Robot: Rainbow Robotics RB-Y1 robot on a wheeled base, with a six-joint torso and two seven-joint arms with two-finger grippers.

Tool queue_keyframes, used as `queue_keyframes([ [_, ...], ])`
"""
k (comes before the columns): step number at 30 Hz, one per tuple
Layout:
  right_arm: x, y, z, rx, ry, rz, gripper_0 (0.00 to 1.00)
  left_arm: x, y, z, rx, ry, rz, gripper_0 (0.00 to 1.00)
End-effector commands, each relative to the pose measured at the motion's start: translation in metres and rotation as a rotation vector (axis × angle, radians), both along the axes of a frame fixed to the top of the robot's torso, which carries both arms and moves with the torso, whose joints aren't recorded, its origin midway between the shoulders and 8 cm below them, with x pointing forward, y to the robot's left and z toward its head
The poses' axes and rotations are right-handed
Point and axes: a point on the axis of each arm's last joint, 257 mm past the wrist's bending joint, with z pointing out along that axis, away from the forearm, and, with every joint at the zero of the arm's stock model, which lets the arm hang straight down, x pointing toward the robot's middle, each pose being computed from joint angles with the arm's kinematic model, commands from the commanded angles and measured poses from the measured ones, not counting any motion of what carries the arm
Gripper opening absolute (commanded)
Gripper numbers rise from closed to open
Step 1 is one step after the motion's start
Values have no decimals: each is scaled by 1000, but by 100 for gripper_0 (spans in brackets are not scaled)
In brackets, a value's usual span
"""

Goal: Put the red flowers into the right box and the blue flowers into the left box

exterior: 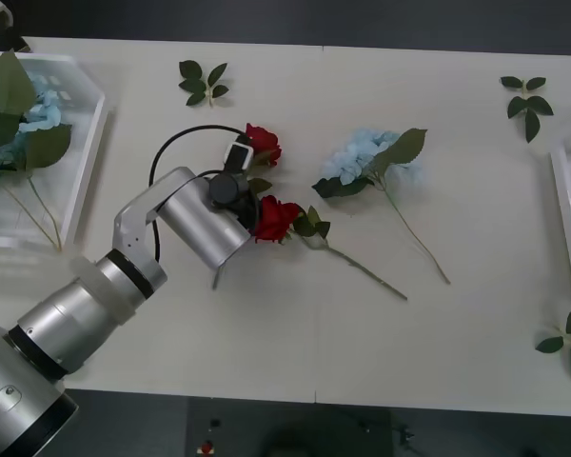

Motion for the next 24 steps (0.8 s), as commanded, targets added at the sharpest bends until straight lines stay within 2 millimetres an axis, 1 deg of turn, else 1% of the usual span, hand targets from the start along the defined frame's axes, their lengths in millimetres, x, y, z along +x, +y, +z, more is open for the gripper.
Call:
queue_keyframes([
  [1,30,31,3,83,-85,16,100,5,-4,8,-17,-15,9,0],
  [2,36,39,2,104,-104,19,100,5,-5,8,-19,-14,9,0],
  [4,47,60,0,150,-132,52,100,5,-9,13,-30,-23,6,0],
  [7,60,102,-4,219,-154,149,100,8,-13,27,-57,-48,2,0],
  [8,62,120,-6,253,-157,191,100,8,-15,33,-85,-55,8,0],
  [10,65,154,-9,296,-154,277,100,8,-18,44,-141,-61,18,0],
  [11,64,173,-12,299,-143,337,100,7,-20,53,-170,-71,16,0],
  [12,64,183,-14,298,-139,368,100,7,-20,58,-187,-76,14,0],
  [13,63,210,-17,303,-130,442,100,5,-21,73,-226,-90,5,0],
  [15,62,239,-19,302,-129,523,100,1,-20,93,-293,-98,-4,0],
  [16,61,260,-20,310,-128,572,100,-3,-22,108,-349,-101,-13,0],
  [18,59,288,-22,329,-127,626,100,-12,-23,129,-428,-100,-34,0],
  [19,58,307,-25,341,-127,658,100,-16,-25,147,-477,-106,-50,0],
  [20,58,314,-25,343,-130,669,100,-19,-25,152,-495,-105,-57,0],
  [21,58,331,-26,348,-138,696,100,-24,-28,167,-538,-110,-76,0],
  [22,59,341,-28,344,-143,713,100,-28,-30,178,-570,-112,-88,0],
  [23,60,352,-30,337,-150,734,100,-34,-33,192,-599,-121,-115,0],
  [24,61,358,-31,330,-157,746,100,-36,-34,200,-610,-126,-130,0],
])
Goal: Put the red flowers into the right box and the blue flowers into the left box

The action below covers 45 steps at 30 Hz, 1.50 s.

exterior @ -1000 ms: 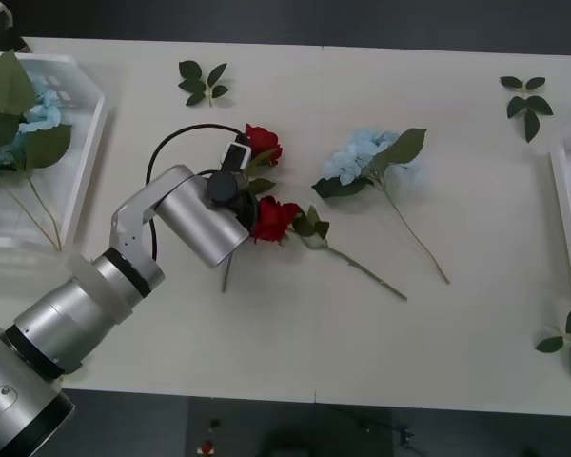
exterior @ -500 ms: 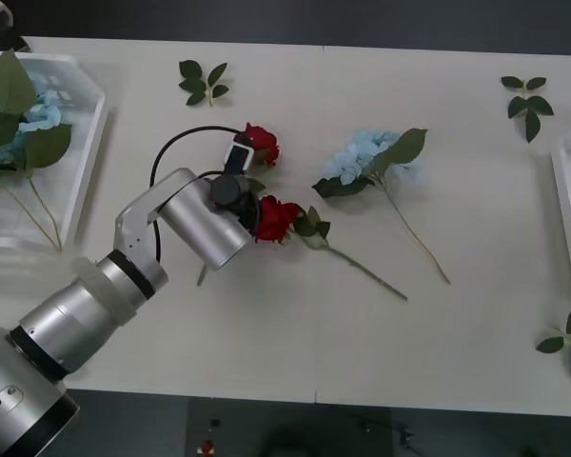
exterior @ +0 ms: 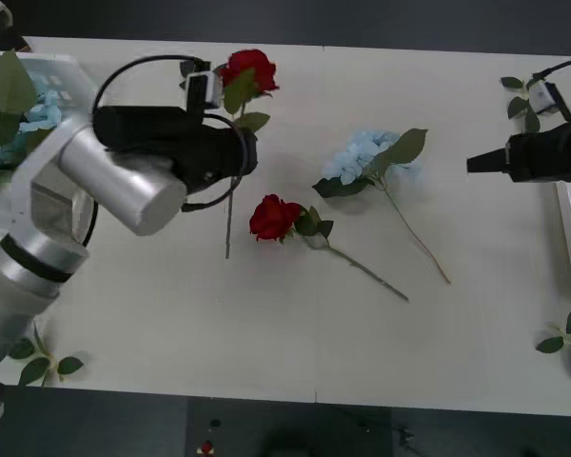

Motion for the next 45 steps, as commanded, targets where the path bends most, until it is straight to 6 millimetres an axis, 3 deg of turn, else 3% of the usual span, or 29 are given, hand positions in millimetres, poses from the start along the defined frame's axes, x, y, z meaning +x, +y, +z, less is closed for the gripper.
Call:
queue_keyframes([
  [1,10,43,5,-19,-87,79,100,-17,-7,60,-75,-83,-99,0],
  [5,10,73,13,15,-121,120,100,-38,-13,89,-156,-91,-233,0],
  [10,-5,96,43,140,-184,178,100,-77,3,98,-188,-7,-449,0],
  [13,-31,110,64,240,-215,258,100,-102,12,95,-170,-23,-624,0],
  [16,-57,119,74,302,-241,332,100,-118,6,90,-206,-73,-765,0],
  [20,-98,126,83,368,-276,424,100,-128,-13,87,-276,-222,-893,0],
  [21,-113,130,85,387,-290,456,100,-132,-24,89,-318,-279,-921,0],
  [27,-151,151,88,458,-375,534,100,-136,-81,104,-502,-428,-907,0],
  [32,-163,174,76,474,-435,590,100,-140,-127,125,-710,-432,-843,0],
  [37,-168,186,61,448,-441,624,100,-139,-163,131,-786,-436,-786,0],
  [45,-171,202,51,463,-428,624,100,-142,-183,134,-835,-412,-766,0],
])
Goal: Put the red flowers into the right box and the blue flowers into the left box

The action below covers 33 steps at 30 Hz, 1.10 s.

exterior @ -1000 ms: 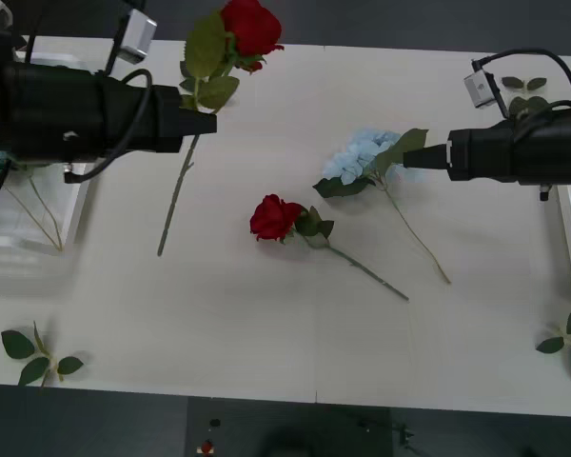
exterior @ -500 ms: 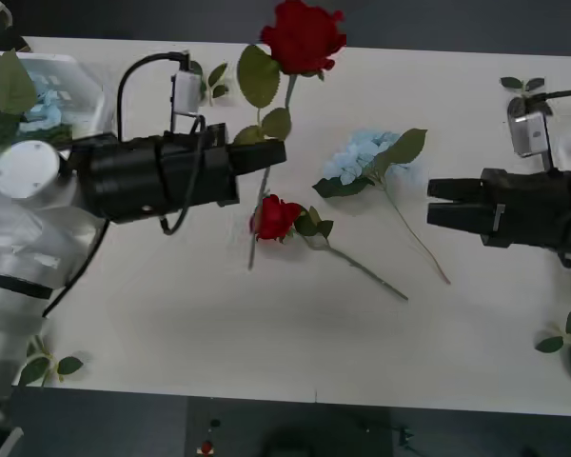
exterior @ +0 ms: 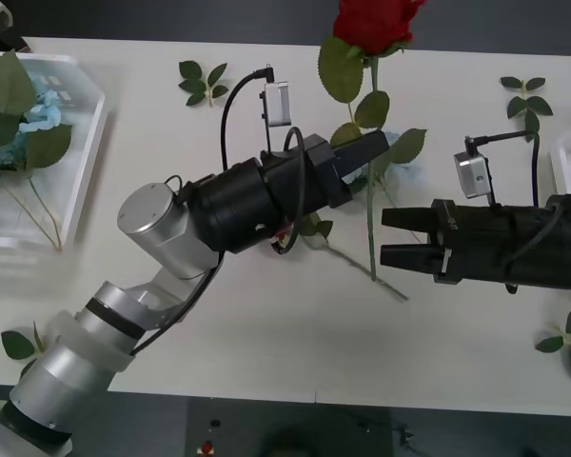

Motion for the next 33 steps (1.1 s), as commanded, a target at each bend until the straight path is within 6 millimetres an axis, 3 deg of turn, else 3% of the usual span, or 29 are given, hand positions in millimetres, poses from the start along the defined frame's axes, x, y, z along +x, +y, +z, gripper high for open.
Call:
queue_keyframes([
  [1,0,13,11,3,-68,20,100,-2,-5,23,-24,-54,1,0],
  [22,14,50,11,66,-66,-26,99,-8,-20,19,-15,-42,-8,0],
  [23,13,51,12,67,-66,-22,64,-8,-20,19,-15,-42,-8,0],
  [24,12,52,11,67,-60,-20,14,-8,-20,19,-14,-43,-8,0],
  [25,15,51,11,66,-59,-28,0,-7,-19,20,-15,-44,-7,0],
  [33,18,52,12,67,-62,-37,0,-6,-19,19,-15,-41,-3,0],
])
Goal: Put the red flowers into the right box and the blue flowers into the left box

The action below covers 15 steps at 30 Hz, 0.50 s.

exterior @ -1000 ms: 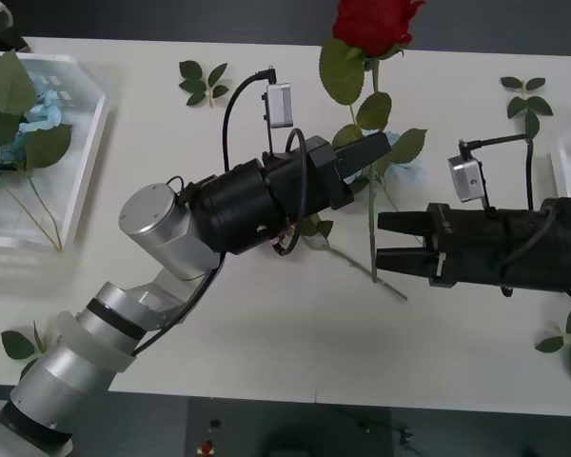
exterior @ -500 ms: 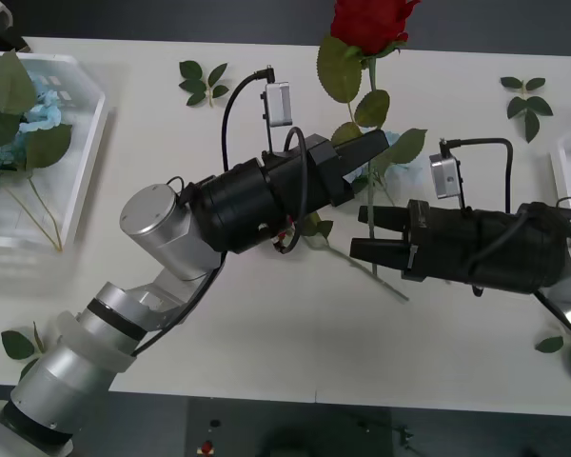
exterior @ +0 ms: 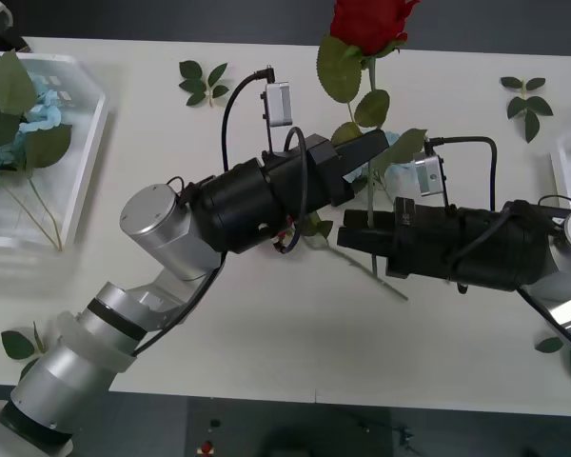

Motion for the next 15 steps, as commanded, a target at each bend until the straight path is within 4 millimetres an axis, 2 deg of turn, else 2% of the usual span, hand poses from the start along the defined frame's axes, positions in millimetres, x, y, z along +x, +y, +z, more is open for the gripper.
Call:
queue_keyframes([
  [1,1,7,18,4,-71,16,0,-12,-19,21,-16,-53,-27,0],
  [15,3,7,20,5,-74,12,0,-7,-17,21,-14,-50,-10,1],
])
